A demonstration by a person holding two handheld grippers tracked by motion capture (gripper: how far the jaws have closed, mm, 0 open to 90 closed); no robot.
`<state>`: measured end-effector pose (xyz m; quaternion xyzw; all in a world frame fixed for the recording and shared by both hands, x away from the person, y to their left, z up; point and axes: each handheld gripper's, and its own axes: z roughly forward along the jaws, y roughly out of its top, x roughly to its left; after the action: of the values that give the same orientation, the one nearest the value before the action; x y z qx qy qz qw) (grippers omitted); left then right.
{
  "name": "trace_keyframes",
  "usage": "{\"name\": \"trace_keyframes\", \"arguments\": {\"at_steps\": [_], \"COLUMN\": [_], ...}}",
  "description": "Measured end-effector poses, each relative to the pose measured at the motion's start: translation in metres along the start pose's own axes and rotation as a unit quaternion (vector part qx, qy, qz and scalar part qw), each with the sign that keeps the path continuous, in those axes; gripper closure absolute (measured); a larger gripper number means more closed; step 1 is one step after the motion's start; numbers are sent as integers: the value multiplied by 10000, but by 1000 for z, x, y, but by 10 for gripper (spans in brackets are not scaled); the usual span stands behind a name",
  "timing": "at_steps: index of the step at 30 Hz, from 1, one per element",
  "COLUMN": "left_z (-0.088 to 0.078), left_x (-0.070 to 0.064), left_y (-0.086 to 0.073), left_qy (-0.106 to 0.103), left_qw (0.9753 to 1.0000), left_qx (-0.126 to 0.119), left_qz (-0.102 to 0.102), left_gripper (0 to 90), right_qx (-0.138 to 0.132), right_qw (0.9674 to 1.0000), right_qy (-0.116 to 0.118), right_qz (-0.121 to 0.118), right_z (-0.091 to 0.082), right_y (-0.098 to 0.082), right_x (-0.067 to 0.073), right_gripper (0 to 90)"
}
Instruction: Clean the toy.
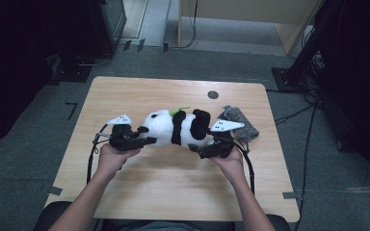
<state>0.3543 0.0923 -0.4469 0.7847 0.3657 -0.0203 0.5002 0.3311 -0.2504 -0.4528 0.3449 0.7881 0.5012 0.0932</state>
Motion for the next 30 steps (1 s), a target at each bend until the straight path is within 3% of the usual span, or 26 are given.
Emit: {"name": "trace_keyframes", "arguments": {"at_steps": [2, 4, 6, 9, 11, 13, 18, 19, 20, 24, 28, 30], "left_z": [3, 4, 5, 6, 8, 10, 13, 13, 12, 10, 11, 10], "left_x": [1, 0, 0, 0, 2, 4, 8, 8, 6, 5, 1, -1], "left_y": [0, -1, -2, -3, -3, -4, -6, -6, -6, -8, -12, -13], "left_qy": [-41, 23, 100, 237, 190, 196, 80, 80, 113, 112, 202, 231], "left_qw": [9994, 9991, 9991, 9994, 9995, 9991, 9999, 9999, 9999, 9992, 9965, 9961], "left_qx": [24, 0, -27, -57, 13, 91, 6, 6, -68, -30, 16, 22], "left_qz": [-355, -414, -406, -226, -259, -352, -111, -111, 101, 383, 811, 855], "left_gripper": [576, 574, 562, 526, 487, 388, 242, 236, 230, 231, 233, 231], "right_qx": [-46, -30, 59, 260, 340, 548, 604, 604, 579, 646, 699, 657], "right_qw": [9999, 9998, 9997, 9981, 9981, 9960, 9942, 9942, 9940, 9923, 9904, 9902], "right_qy": [-24, -86, -231, -532, -497, -406, -453, -453, -446, -356, -352, -326], "right_qz": [108, 166, -21, -196, 148, 569, 764, 764, 819, 1000, 1139, 1186], "right_z": [2, 5, 9, 13, 14, 13, 5, 5, 0, -6, -13, -18], "right_y": [1, 2, 3, 3, 4, 6, 11, 11, 14, 16, 16, 16], "right_x": [-1, -1, 1, 5, 4, 0, 1, 1, 1, 1, -3, -4], "right_gripper": [88, 89, 123, 262, 339, 410, 464, 464, 479, 499, 501, 501]}}
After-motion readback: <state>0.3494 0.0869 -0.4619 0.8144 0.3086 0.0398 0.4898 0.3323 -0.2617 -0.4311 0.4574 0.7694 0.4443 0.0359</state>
